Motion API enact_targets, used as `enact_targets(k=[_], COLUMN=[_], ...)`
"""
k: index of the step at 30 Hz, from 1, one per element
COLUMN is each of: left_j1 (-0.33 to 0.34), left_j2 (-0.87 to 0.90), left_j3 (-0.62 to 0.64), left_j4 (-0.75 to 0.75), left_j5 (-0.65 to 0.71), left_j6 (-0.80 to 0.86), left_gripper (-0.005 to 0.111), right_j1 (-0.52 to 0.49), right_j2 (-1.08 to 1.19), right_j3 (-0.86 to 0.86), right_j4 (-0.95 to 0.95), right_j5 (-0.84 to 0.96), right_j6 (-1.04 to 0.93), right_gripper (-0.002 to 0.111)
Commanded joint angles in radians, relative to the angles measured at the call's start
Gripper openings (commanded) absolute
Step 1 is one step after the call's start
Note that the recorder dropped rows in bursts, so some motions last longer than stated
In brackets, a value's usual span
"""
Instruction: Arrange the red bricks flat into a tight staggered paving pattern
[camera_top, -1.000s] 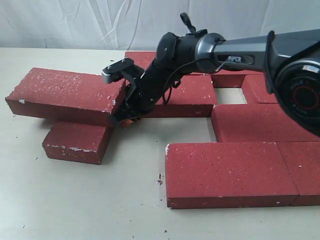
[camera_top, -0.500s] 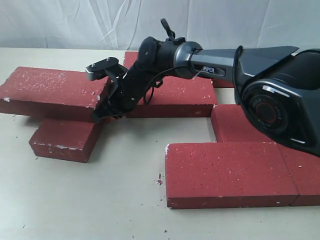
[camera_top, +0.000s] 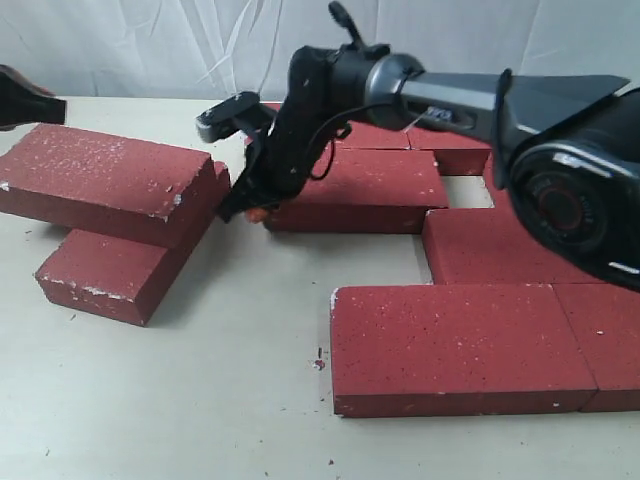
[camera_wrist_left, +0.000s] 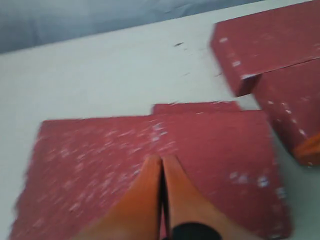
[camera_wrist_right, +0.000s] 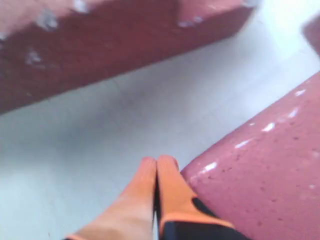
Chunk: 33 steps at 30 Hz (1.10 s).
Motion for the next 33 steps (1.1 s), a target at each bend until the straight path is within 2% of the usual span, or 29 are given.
enact_targets(k=[1,3,7,11,14,20,23,25,26,28,31,33], left_j1=[-0.124,-0.191,-0.3,-0.371,-0.411,-0.451,-0.467,-0.478,-0.478,-0.478,-0.483,-0.485], left_j2=[0.037,0.079,0.175,0.276,0.35,0.481,0.542,0.6,0.627,0.646,0.662,0.666], left_j3=[-0.007,-0.015,-0.062,-0.117,-0.161,-0.251,-0.302,-0.372,-0.424,-0.481,-0.544,-0.563], left_j4=[-0.326,-0.368,-0.363,-0.35,-0.328,-0.291,-0.175,-0.007,0.136,0.322,0.567,0.675], left_j5=[0.07,0.03,-0.115,-0.124,-0.131,-0.149,-0.158,-0.132,-0.08,-0.001,0.069,0.073], left_j6=[0.34,0.396,0.396,0.396,0.396,0.372,0.263,0.123,-0.013,-0.187,-0.437,-0.565], left_gripper=[0.0,0.0,0.0,0.0,0.0,0.0,0.0,0.0,0.0,0.0,0.0,0.0], right_j1=[-0.085,-0.125,-0.201,-0.287,-0.36,-0.466,-0.472,-0.472,-0.472,-0.472,-0.472,-0.472], right_j2=[-0.111,-0.148,-0.189,-0.217,-0.26,-0.406,-0.457,-0.47,-0.47,-0.47,-0.47,-0.47], right_j3=[-0.004,-0.004,-0.004,0.021,0.114,0.437,0.555,0.615,0.623,0.623,0.623,0.623], right_j4=[-0.032,-0.032,-0.011,-0.034,-0.031,0.071,0.085,0.047,0.043,0.041,0.026,0.002], right_j5=[0.168,0.218,0.262,0.298,0.224,-0.029,-0.141,-0.241,-0.267,-0.263,-0.274,-0.295], right_j6=[0.022,0.022,0.018,0.018,0.018,-0.105,-0.172,-0.217,-0.197,-0.199,-0.199,-0.199], right_gripper=[-0.001,-0.001,-0.001,-0.001,-0.001,-0.001,-0.001,-0.001,-0.001,-0.001,-0.001,-0.001])
